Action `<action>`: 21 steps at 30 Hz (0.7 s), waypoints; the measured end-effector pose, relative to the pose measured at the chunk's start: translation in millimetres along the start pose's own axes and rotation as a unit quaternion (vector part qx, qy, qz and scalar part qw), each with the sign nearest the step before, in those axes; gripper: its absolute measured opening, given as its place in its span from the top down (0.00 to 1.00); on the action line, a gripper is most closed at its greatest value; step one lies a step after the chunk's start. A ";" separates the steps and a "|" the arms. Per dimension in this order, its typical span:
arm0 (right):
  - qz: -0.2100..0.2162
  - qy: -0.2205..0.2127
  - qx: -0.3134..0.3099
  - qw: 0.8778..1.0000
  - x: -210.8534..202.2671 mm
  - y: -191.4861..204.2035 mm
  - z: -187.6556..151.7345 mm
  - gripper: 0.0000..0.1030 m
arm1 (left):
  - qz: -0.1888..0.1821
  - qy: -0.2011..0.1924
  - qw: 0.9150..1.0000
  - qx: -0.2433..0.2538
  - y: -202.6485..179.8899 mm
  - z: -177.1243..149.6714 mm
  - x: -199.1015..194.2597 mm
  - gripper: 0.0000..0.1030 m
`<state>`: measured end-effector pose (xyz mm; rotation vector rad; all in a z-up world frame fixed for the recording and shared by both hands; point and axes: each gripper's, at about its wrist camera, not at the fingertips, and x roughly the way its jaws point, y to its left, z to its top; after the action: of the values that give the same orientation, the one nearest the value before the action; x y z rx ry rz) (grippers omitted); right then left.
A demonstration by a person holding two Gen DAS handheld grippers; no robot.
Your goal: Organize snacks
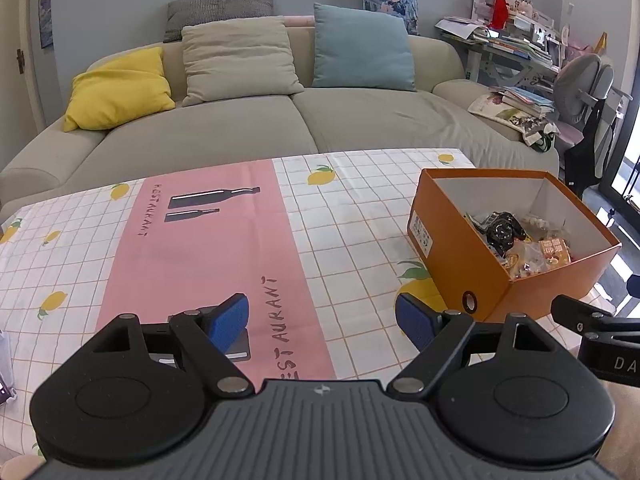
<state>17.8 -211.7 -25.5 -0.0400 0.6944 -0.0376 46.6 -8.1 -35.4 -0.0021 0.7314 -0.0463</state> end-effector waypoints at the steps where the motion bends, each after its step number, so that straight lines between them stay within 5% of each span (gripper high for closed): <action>1: 0.001 -0.001 -0.001 1.000 -0.5 0.8 0.4 0.03 | 0.000 -0.001 1.000 0.000 0.0 0.2 -0.4 0.05; 21: 0.009 -0.007 -0.014 1.000 -6.2 9.2 0.0 0.03 | 0.001 0.000 1.000 0.001 0.1 -1.9 -3.1 0.05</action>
<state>13.2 -202.2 -21.9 -0.0610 0.6812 -0.0101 43.0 -7.8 -34.8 0.0016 0.7306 -0.0450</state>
